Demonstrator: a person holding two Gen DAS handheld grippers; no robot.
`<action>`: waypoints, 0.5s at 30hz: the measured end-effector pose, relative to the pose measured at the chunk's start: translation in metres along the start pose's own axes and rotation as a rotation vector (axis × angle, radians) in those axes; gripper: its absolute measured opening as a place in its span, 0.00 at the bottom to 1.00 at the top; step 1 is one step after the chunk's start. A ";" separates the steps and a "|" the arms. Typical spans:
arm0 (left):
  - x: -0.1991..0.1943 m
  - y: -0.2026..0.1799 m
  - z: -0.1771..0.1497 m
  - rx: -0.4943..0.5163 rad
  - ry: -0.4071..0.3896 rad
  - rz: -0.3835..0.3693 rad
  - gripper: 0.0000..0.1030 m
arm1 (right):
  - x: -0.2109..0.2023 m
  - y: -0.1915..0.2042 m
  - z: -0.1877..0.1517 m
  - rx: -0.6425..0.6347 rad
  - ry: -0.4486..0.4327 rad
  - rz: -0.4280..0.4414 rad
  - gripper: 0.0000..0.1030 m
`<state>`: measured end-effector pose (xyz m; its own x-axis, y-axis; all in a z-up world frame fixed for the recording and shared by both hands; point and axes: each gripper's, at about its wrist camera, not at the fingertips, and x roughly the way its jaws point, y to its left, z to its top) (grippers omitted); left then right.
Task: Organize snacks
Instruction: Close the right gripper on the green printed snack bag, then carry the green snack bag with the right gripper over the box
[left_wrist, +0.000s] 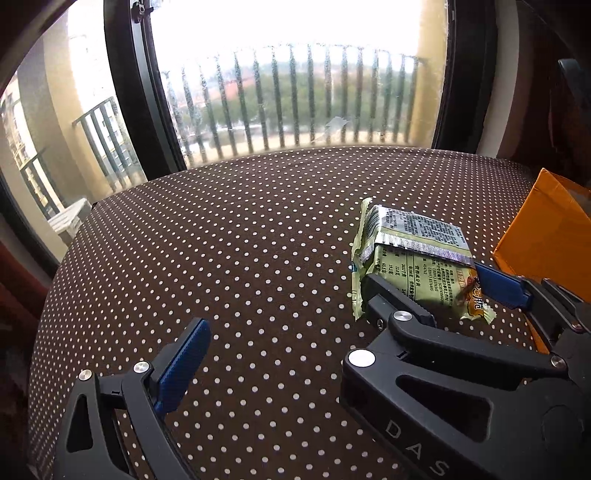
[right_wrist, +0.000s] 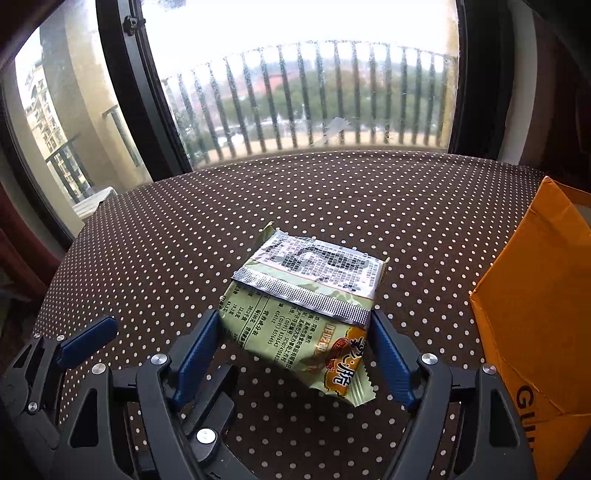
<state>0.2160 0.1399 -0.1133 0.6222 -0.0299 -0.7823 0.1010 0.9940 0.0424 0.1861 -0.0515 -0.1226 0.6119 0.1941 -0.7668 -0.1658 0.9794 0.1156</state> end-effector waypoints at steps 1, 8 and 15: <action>-0.005 -0.002 -0.003 0.000 -0.002 -0.003 0.94 | -0.005 -0.001 -0.002 -0.003 -0.003 0.002 0.79; -0.024 -0.010 -0.016 -0.030 -0.016 -0.011 0.94 | -0.033 -0.004 -0.018 -0.033 -0.028 0.013 0.79; -0.058 -0.022 -0.031 -0.048 -0.038 0.006 0.94 | -0.056 -0.003 -0.025 -0.060 -0.038 0.034 0.79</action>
<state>0.1541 0.1225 -0.0880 0.6515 -0.0272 -0.7581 0.0606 0.9980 0.0163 0.1330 -0.0665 -0.0957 0.6337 0.2301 -0.7386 -0.2326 0.9672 0.1018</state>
